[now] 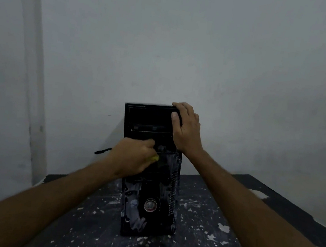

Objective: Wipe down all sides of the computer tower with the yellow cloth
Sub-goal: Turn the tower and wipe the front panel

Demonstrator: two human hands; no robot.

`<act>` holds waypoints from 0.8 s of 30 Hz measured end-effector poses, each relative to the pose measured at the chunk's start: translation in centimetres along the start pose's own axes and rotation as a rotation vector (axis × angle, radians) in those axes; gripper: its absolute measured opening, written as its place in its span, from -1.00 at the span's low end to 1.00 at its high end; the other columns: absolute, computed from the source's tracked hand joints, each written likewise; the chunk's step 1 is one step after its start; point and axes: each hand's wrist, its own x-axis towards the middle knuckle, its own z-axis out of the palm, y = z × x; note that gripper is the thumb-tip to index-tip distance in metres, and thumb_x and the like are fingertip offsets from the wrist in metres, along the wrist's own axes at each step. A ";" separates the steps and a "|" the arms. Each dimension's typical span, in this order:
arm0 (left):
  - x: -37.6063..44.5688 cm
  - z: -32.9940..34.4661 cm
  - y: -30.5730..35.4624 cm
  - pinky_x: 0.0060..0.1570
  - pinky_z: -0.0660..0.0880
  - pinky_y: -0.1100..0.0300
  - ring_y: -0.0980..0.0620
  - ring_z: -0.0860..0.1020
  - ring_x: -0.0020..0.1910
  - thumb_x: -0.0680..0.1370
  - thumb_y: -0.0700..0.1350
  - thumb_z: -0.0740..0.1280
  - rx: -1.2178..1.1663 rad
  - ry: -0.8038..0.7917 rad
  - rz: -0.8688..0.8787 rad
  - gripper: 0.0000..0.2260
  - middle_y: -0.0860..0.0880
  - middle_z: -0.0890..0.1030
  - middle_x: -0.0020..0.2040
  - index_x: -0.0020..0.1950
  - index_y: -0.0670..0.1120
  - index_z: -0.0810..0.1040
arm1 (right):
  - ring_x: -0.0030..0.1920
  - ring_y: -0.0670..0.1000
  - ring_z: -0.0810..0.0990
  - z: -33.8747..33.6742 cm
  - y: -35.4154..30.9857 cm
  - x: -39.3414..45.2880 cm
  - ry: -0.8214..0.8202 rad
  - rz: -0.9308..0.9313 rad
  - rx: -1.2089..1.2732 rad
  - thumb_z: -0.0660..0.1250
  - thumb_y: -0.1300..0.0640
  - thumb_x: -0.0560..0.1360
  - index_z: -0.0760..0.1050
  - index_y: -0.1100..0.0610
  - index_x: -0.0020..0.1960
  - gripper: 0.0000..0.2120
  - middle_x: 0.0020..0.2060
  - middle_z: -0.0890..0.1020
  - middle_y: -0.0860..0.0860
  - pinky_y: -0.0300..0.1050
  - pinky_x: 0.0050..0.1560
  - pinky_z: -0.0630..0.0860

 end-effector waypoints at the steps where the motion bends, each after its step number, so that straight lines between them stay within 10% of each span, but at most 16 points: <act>1: 0.0 0.0 0.2 -0.54 0.29 0.20 0.00 0.54 -0.40 0.64 0.15 0.13 0.020 -0.037 0.037 -0.61 0.07 0.52 -0.18 -0.14 0.02 0.68 | 0.21 0.03 0.41 0.0 0.0 0.0 -0.004 0.000 -0.002 0.02 -0.13 0.66 0.43 -0.05 0.43 -0.57 0.37 0.42 -0.13 0.17 0.19 0.43; 5: 1.1 -1.6 -1.6 -0.50 0.29 0.22 -0.02 0.58 -0.37 0.62 0.08 0.37 -0.047 0.118 -0.151 -0.79 0.06 0.56 -0.18 -0.11 0.02 0.70 | 0.22 0.03 0.41 -0.1 0.1 0.0 -0.006 -0.002 -0.011 0.01 -0.13 0.66 0.42 -0.05 0.43 -0.56 0.37 0.42 -0.13 0.19 0.20 0.43; 9: 1.0 0.0 0.7 -0.44 0.31 0.17 -0.03 0.60 -0.27 0.65 0.13 0.24 0.012 -0.074 -0.021 -0.69 0.05 0.57 -0.09 -0.03 0.01 0.70 | 0.25 0.04 0.39 0.1 -0.2 0.0 -0.001 0.009 -0.021 0.01 -0.12 0.67 0.43 -0.05 0.44 -0.57 0.39 0.41 -0.12 0.18 0.22 0.42; 16: 1.8 -1.3 0.5 -0.11 0.55 0.25 0.23 0.66 -0.11 0.56 0.00 0.48 -0.744 0.167 -0.657 -0.84 0.13 0.72 -0.08 0.09 -0.01 0.75 | 0.02 0.06 0.48 -1.1 0.0 -2.9 0.292 -0.098 -0.027 0.24 0.02 0.66 0.57 0.08 0.12 -0.81 0.00 0.54 -0.01 0.12 0.02 0.43; 19: 1.8 -1.6 2.0 -0.12 0.61 0.16 0.11 0.69 -0.12 0.61 -0.11 0.39 -1.100 0.165 -0.776 -0.86 0.01 0.74 -0.12 0.07 -0.06 0.75 | -0.17 -0.02 0.49 -1.6 -1.6 -4.7 0.115 -0.155 0.138 0.30 0.02 0.64 0.57 0.11 0.01 -0.83 -0.22 0.55 -0.06 0.04 -0.14 0.47; 24: 2.2 -2.2 2.1 -0.05 0.59 0.03 -0.08 0.68 -0.03 0.53 -0.24 0.29 -1.504 0.193 -0.931 -0.76 -0.15 0.74 0.00 0.08 -0.16 0.72 | 0.00 -0.06 0.67 -1.8 -2.3 -6.6 -0.225 0.009 0.382 0.45 -0.04 0.56 0.48 0.07 0.36 -0.58 0.00 0.67 -0.02 -0.02 -0.03 0.64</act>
